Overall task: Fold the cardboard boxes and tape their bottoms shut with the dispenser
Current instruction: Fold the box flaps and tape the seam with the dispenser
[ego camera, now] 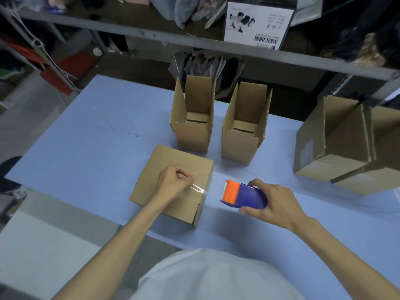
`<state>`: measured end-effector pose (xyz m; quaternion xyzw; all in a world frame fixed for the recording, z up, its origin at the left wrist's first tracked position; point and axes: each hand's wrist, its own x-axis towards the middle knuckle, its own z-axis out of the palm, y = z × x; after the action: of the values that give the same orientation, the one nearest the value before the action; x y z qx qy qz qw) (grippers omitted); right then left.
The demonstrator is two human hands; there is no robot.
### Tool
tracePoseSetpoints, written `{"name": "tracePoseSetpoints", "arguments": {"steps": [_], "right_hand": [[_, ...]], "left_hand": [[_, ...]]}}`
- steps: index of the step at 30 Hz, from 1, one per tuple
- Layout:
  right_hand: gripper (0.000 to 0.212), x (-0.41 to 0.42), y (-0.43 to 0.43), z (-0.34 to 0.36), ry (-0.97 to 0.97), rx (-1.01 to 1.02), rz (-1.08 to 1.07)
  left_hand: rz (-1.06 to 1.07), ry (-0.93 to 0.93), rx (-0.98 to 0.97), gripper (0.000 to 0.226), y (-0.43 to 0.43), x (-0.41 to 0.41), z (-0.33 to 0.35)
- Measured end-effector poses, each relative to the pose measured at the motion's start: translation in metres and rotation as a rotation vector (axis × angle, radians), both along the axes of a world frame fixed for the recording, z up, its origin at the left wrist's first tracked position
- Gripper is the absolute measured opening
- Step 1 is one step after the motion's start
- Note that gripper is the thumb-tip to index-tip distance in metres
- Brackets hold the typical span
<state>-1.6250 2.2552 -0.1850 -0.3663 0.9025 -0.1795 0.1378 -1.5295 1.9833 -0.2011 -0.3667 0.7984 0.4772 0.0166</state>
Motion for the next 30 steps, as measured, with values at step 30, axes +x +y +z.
{"name": "tracePoseSetpoints", "arguments": {"steps": [30], "right_hand": [[0.06,-0.014,-0.013,-0.022,-0.066,0.08,0.01]], "left_hand": [[-0.354,-0.132,-0.511,0.023,0.007,-0.016,-0.007]]}}
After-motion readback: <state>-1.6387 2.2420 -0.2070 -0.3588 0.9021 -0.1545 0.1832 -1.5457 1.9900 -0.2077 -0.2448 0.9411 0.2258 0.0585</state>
